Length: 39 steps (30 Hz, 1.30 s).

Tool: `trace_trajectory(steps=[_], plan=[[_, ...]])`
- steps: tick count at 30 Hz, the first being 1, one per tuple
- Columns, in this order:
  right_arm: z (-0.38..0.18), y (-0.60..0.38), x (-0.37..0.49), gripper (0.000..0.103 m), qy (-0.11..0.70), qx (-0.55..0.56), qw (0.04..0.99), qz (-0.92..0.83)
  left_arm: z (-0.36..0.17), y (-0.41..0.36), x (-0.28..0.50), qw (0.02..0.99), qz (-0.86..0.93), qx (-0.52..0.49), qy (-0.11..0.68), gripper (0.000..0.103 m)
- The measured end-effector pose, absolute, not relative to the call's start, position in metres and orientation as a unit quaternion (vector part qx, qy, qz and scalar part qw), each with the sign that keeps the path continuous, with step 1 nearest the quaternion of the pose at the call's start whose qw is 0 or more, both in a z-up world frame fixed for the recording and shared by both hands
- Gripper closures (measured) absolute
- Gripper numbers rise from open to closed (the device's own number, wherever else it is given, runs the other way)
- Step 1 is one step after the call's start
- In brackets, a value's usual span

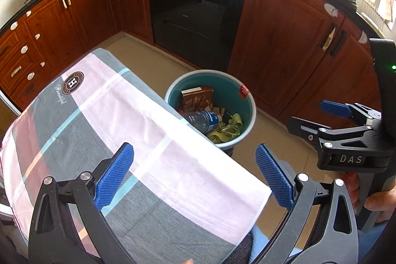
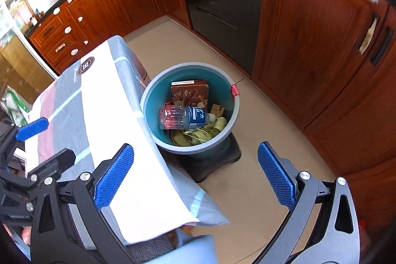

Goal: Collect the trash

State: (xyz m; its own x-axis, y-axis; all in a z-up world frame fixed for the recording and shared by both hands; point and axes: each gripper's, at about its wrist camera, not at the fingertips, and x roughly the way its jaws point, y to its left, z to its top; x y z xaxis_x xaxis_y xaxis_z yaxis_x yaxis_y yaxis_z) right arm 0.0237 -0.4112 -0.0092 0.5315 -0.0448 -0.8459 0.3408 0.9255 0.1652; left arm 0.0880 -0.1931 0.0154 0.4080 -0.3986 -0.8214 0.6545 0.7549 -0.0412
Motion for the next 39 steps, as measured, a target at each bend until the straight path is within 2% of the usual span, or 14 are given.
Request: trace_trajectory(steps=[39], plan=[[-0.05, -0.399, 0.007, 0.007, 0.517, 0.145, 0.836, -0.117, -0.024, -0.177, 0.081, 0.814, -0.28, 0.157, 0.485, 0.004]])
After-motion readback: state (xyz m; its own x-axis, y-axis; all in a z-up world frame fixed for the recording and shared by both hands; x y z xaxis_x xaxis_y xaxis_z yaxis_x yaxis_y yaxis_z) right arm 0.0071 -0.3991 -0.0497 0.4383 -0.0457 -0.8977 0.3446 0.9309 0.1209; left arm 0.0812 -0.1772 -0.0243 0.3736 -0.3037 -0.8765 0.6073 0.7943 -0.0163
